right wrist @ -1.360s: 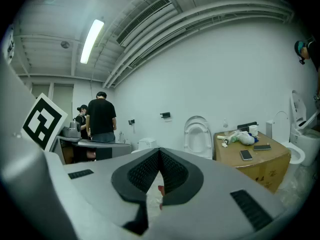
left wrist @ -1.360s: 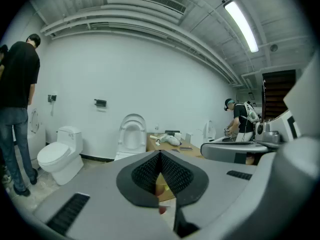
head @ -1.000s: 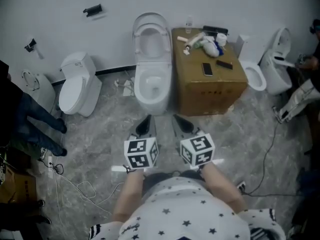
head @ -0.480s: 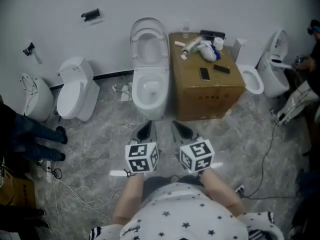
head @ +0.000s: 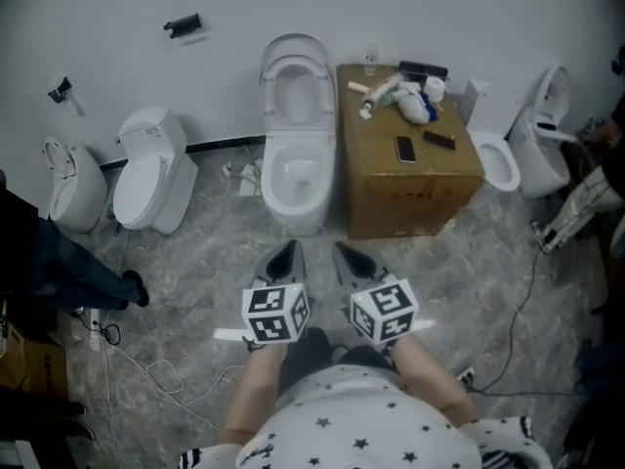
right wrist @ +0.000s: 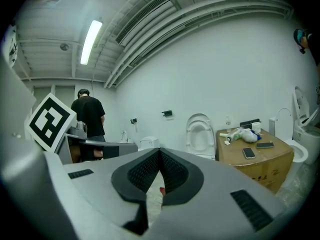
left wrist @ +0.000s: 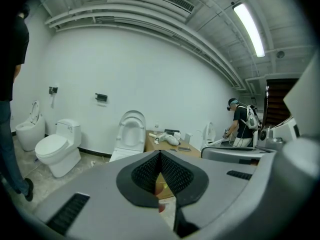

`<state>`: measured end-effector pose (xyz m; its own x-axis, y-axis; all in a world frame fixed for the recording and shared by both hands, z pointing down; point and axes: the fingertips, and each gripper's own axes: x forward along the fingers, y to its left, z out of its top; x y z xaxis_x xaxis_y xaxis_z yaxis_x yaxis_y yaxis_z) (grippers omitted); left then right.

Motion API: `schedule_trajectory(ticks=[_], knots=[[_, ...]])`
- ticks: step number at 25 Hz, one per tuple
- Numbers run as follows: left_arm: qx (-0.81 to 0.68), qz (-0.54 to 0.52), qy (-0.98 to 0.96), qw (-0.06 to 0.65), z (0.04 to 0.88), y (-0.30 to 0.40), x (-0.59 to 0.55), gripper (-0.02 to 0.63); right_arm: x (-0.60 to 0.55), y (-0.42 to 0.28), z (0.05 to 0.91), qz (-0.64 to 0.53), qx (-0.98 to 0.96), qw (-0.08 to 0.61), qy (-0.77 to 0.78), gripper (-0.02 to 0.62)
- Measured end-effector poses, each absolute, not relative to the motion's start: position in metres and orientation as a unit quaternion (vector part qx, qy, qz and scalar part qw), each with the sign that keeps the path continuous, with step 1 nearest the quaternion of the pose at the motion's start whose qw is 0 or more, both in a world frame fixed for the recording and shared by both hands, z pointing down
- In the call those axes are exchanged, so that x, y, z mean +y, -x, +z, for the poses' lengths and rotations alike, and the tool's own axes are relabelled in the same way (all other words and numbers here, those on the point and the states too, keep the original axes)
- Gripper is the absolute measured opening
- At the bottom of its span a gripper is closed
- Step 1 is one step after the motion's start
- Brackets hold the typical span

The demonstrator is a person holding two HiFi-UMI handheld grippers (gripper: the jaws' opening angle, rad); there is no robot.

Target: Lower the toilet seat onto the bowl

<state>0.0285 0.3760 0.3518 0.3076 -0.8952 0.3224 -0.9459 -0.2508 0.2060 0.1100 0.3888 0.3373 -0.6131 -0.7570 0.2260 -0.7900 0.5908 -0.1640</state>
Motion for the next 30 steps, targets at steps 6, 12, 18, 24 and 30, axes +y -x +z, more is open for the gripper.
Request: schedule_trajectory(ticks=[6, 12, 18, 24, 30], knots=[[-0.583, 0.070, -0.787, 0.191, 0.358, -0.025, 0.350, -0.002, 0.367, -0.104, 0.343, 0.134, -0.889, 0.070, -0.433, 0.005], [-0.573, 0.068, -0.793, 0.193, 0.360, -0.023, 0.309, -0.002, 0.329, -0.100, 0.347, 0.142, -0.886, 0.068, -0.436, 0.005], [-0.565, 0.070, -0.798, 0.195, 0.362, -0.014, 0.257, -0.002, 0.278, -0.089, 0.348, 0.140, -0.885, 0.066, -0.439, 0.005], [-0.555, 0.074, -0.804, 0.201, 0.367, -0.001, 0.204, -0.002, 0.225, -0.071, 0.348, 0.138, -0.885, 0.067, -0.439, 0.005], [-0.547, 0.076, -0.809, 0.200, 0.359, 0.017, 0.154, -0.002, 0.178, -0.052, 0.341, 0.135, -0.882, 0.070, -0.445, 0.005]])
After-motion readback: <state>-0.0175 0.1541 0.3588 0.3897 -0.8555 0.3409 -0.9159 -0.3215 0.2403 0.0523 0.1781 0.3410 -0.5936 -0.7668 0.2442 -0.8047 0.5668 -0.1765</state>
